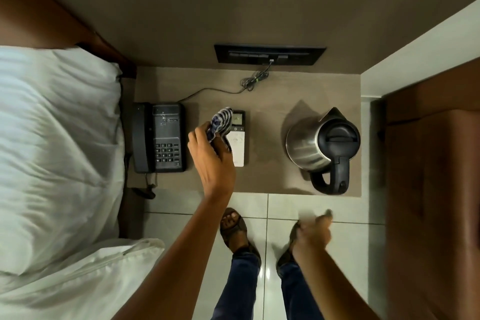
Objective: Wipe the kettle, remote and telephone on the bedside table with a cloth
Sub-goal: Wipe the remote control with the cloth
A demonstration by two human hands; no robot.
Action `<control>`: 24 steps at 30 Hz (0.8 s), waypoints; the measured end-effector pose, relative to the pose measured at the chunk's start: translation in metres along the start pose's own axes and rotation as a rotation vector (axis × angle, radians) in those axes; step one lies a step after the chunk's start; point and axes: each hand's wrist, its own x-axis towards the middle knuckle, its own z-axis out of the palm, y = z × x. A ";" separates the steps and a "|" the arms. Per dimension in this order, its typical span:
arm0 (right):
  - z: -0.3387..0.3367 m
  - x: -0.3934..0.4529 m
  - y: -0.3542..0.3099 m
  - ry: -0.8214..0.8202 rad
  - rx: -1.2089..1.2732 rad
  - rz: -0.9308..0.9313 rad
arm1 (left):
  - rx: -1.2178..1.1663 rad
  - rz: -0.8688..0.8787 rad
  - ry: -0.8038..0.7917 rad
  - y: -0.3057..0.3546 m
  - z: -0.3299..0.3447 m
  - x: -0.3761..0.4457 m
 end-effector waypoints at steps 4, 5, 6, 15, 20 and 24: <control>0.063 -0.030 0.011 -0.245 -0.272 -0.305 | -0.004 -0.026 -0.010 -0.004 -0.006 0.007; 0.082 -0.035 0.005 -0.258 -0.334 -0.452 | -0.008 -0.015 -0.012 -0.005 -0.008 0.010; 0.102 -0.042 0.000 -0.294 -0.367 -0.544 | -0.008 -0.005 -0.012 -0.006 -0.011 0.013; 0.204 -0.022 -0.031 -0.236 -0.934 -0.815 | -0.019 -0.044 -0.044 -0.032 -0.030 0.031; 0.215 -0.007 -0.022 -0.208 -0.932 -0.838 | -0.006 -0.020 -0.049 -0.038 -0.034 0.031; 0.216 0.002 -0.021 -0.255 -0.854 -0.886 | -0.020 -0.043 -0.046 -0.037 -0.030 0.029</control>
